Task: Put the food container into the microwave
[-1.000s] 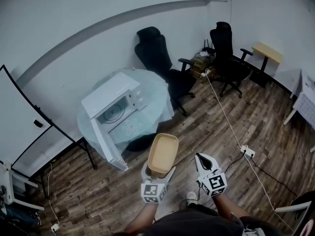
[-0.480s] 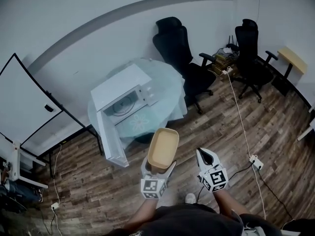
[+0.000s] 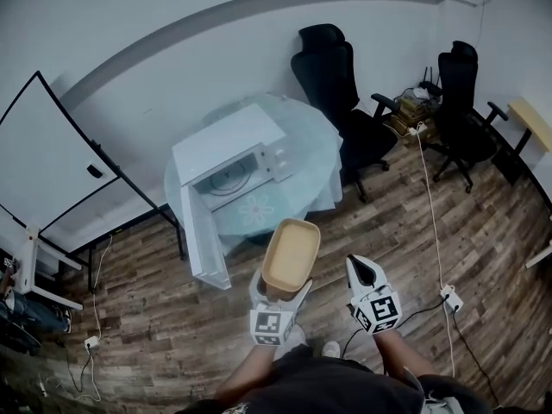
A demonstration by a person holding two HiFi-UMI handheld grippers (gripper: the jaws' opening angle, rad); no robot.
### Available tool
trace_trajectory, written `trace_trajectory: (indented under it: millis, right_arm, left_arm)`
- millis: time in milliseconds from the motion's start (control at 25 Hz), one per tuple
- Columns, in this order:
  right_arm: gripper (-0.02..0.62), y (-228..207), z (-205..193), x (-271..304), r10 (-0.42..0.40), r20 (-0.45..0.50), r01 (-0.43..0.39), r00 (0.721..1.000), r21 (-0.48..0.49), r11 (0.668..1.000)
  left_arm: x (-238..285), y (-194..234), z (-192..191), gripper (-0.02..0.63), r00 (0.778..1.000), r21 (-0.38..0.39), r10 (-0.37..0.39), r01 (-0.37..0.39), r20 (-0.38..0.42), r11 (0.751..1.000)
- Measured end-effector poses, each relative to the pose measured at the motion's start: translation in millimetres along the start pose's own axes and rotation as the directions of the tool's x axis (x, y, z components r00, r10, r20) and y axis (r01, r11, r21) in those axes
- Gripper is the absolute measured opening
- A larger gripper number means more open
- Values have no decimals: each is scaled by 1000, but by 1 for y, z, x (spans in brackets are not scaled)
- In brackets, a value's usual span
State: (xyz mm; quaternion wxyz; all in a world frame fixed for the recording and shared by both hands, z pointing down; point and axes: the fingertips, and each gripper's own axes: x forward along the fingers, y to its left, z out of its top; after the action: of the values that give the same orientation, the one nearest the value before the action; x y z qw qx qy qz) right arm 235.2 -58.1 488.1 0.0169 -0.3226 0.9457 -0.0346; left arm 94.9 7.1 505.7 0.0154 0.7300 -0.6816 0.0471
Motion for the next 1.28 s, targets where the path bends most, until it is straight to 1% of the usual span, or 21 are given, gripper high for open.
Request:
trace_trajectory:
  millis: [160, 320, 520, 760, 920, 1120, 1280]
  right_arm:
    - [1, 9, 4, 30, 0, -9, 0, 1000, -27, 1000]
    - [1, 18, 6, 67, -9, -17, 8, 1000, -56, 998]
    - [1, 29, 6, 114, -33, -21, 32, 999, -55, 998]
    - [2, 47, 3, 153, -46, -53, 42, 998, -63, 997]
    - [1, 57, 4, 167, -38, -78, 32, 996, -79, 996]
    - [2, 64, 12, 187, -28, -78, 19, 997, -104, 994]
    - [1, 65, 13, 195, -29, -80, 19, 996, -114, 993]
  left_arm:
    - [12, 22, -6, 523, 1000, -17, -23, 23, -14, 1000]
    - [22, 53, -4, 523, 999, -27, -35, 35, 2, 999]
    - [34, 91, 6, 523, 998, -22, -65, 65, 25, 998]
    - [38, 124, -3, 523, 995, -50, -91, 92, 27, 994]
    - [37, 139, -1, 523, 995, -71, -85, 89, 47, 994]
    - [38, 147, 2, 523, 994, -88, -85, 91, 67, 992]
    - [40, 150, -9, 523, 995, -111, -73, 80, 60, 991]
